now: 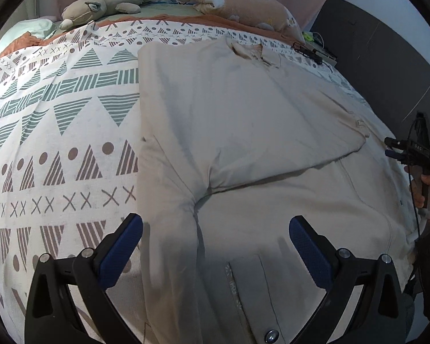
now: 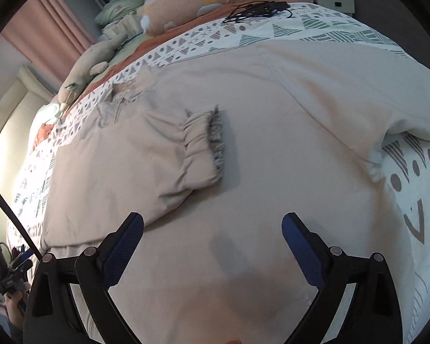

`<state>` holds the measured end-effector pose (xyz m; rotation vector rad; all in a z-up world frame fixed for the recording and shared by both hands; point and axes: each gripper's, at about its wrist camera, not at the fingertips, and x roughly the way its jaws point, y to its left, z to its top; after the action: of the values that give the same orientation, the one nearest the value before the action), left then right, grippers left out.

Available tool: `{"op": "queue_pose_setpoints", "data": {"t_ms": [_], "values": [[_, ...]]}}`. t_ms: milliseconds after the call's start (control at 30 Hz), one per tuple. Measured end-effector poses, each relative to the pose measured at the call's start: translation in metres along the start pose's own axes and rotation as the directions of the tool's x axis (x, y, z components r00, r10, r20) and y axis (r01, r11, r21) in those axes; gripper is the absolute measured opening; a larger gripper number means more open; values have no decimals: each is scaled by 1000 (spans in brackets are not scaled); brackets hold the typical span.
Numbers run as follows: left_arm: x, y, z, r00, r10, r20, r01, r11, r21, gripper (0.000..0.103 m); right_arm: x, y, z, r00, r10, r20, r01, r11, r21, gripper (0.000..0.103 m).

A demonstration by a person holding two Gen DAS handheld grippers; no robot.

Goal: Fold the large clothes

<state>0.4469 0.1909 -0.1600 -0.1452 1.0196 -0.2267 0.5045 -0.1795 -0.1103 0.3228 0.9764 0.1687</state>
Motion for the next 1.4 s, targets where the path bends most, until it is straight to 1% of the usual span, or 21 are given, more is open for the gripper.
{"op": "queue_pose_setpoints", "data": {"t_ms": [100,167,233,333,500,633,667,733,767,800,867,933,967,1100,1200,1233,1267,1333,1367,1400], "values": [[12,-1,-7,995,87,-44,-85,996,36,103,-5,6,-8,1000,-6,10,6,999,-51,97],[21,4,-9,989,127,-76,-125,992,26,103,-4,8,-10,1000,-11,7,12,997,-77,97],[29,7,-12,983,147,-109,-145,989,31,103,-7,4,-16,1000,-15,1,15,995,-102,97],[31,3,-14,978,178,-105,-172,983,61,103,-7,8,-21,999,-38,-2,38,989,-143,97],[34,11,-10,980,139,-141,-140,990,7,103,-1,18,-21,999,-48,2,48,983,-179,97],[36,2,-9,970,175,-171,-167,984,60,103,5,23,-17,999,-36,6,37,980,-195,97],[39,1,-7,969,176,-176,-168,984,61,103,6,23,-16,999,-33,6,34,983,-181,97],[39,4,-3,970,155,-188,-149,988,44,103,7,24,-14,1000,-30,6,30,981,-190,97],[38,7,-1,970,157,-183,-155,988,24,103,9,25,-12,999,-31,8,32,981,-194,97],[37,9,3,969,179,-171,-179,984,15,103,9,26,-11,999,-34,11,36,980,-197,97],[35,7,7,961,247,-128,-244,969,37,103,10,27,-6,999,-44,23,48,978,-204,97],[33,5,12,957,276,-92,-271,961,62,103,12,29,-1,997,-69,38,75,975,-211,97],[34,6,14,951,296,-85,-292,954,65,103,15,28,3,996,-85,41,91,973,-213,97],[38,16,26,931,359,-71,-355,933,62,92,32,26,18,988,-155,29,157,964,-215,97],[40,24,31,930,361,-72,-357,932,65,92,46,25,28,979,-205,16,203,956,-213,97],[41,26,30,926,373,-67,-368,927,75,92,50,25,32,978,-210,11,207,956,-209,97],[40,27,30,918,393,-59,-388,918,81,91,55,22,36,977,-214,5,211,957,-199,97],[36,34,29,907,420,-41,-417,907,62,87,66,16,43,978,-208,-23,202,965,-168,97],[32,39,27,904,426,-34,-424,905,40,86,73,13,45,981,-187,-42,179,972,-151,97],[28,44,24,904,427,-29,-427,904,15,86,80,12,46,986,-157,-64,146,979,-140,92]]}}
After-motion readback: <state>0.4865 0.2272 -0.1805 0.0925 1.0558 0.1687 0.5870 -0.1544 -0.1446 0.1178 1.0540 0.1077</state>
